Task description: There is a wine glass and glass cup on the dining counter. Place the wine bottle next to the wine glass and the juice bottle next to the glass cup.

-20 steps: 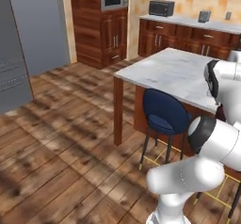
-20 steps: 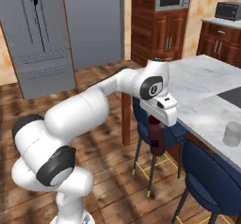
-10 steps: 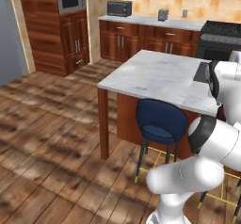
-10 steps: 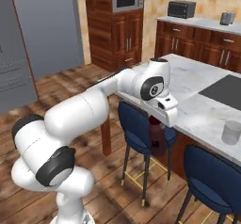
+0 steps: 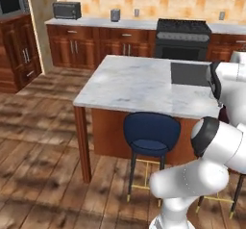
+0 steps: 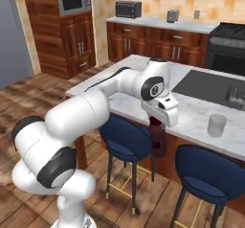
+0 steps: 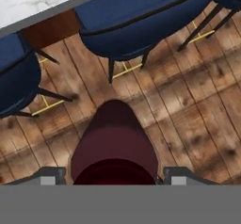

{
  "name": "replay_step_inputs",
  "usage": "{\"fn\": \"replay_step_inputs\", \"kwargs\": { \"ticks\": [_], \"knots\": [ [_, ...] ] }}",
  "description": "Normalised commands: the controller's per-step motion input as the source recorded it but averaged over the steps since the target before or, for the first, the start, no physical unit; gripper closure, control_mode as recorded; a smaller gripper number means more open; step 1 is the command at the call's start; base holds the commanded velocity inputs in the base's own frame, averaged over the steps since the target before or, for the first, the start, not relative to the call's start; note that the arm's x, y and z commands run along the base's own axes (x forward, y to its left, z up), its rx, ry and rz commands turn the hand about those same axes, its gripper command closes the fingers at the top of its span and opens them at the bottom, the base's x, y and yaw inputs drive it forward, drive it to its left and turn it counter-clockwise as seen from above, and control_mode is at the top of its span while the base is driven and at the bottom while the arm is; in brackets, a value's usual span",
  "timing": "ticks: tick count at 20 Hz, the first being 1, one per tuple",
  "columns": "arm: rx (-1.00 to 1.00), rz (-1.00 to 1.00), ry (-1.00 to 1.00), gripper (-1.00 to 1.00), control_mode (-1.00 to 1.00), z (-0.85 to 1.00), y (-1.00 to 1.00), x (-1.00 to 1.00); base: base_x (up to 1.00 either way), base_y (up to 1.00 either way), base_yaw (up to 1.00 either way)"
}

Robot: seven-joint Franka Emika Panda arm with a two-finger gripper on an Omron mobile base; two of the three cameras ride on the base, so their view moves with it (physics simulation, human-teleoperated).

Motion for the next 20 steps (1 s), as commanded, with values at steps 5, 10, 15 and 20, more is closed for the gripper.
{"fn": "replay_step_inputs", "kwargs": {
  "ticks": [5,10,15,20],
  "knots": [
    [0.0,0.0,0.0,1.0,1.0,0.0,0.0,0.0,0.59,0.18,-0.47],
    [0.0,0.0,0.0,1.0,1.0,0.0,0.0,0.0,0.73,0.33,-0.36],
    [0.0,0.0,0.0,1.0,1.0,0.0,0.0,0.0,0.72,0.37,-0.35],
    [0.0,0.0,0.0,1.0,1.0,0.0,0.0,0.0,0.67,0.33,-0.35]
  ]
}}
